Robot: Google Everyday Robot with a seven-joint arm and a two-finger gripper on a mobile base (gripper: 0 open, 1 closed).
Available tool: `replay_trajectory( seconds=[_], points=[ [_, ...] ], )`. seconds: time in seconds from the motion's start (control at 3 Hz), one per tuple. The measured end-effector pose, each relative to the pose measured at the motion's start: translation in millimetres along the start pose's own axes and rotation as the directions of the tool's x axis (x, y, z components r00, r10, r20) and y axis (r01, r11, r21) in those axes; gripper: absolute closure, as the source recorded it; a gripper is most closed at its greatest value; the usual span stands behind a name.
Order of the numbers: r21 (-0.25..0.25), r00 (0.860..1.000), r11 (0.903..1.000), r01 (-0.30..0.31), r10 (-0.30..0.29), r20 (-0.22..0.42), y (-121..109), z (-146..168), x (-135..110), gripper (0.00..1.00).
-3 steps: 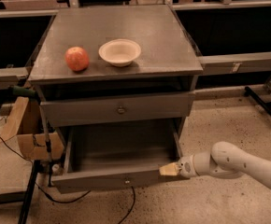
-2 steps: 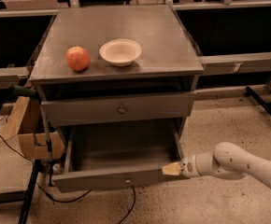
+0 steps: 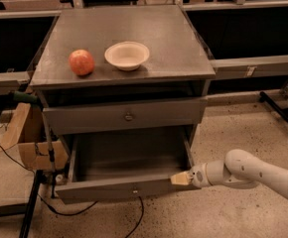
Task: Close middle drawer
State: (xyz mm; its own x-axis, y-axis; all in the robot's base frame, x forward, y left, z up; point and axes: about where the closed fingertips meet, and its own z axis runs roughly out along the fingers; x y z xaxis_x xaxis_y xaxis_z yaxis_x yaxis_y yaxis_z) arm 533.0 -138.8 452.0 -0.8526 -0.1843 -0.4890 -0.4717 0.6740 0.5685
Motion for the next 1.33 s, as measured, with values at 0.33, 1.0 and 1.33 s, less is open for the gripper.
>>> replay_trajectory(
  seconds=[0.33,1.0,1.33],
  points=[
    [0.003,1.0,1.0,0.004,-0.004,-0.007,0.6,3.9,-2.4,1.0],
    [0.016,1.0,0.9999,0.0,0.0,-0.016,-1.8,3.4,-2.4,1.0],
    [0.011,0.999,0.9999,0.009,-0.008,-0.043,1.6,7.4,-0.4,1.0]
  ],
)
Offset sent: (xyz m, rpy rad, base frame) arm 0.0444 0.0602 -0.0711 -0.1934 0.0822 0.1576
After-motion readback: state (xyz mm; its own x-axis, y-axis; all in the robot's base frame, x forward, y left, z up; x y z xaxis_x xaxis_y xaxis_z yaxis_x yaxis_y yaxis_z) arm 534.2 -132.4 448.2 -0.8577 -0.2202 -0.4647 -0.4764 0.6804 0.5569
